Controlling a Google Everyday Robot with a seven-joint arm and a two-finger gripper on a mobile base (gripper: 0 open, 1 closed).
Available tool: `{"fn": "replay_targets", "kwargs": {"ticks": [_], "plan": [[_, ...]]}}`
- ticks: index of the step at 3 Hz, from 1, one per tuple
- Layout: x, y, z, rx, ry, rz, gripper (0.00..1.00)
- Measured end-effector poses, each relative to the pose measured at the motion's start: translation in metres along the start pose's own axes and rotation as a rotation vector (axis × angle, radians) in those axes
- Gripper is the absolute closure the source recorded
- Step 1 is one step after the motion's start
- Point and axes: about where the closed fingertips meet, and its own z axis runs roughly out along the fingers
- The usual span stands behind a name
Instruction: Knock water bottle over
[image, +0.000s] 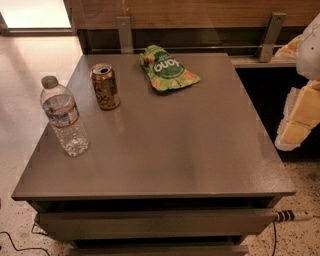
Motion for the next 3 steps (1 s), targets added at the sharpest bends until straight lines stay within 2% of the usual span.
{"fn": "replay_targets", "kwargs": {"ticks": [1, 2, 3], "plan": [[0.0, 0.0, 0.0, 0.0, 0.0, 0.0, 0.0], [-0.01, 0.002, 0.001, 0.004, -0.041, -0.008, 0.0], [-0.02, 0.001, 0.012, -0.018, -0.143, 0.021, 0.0]]}}
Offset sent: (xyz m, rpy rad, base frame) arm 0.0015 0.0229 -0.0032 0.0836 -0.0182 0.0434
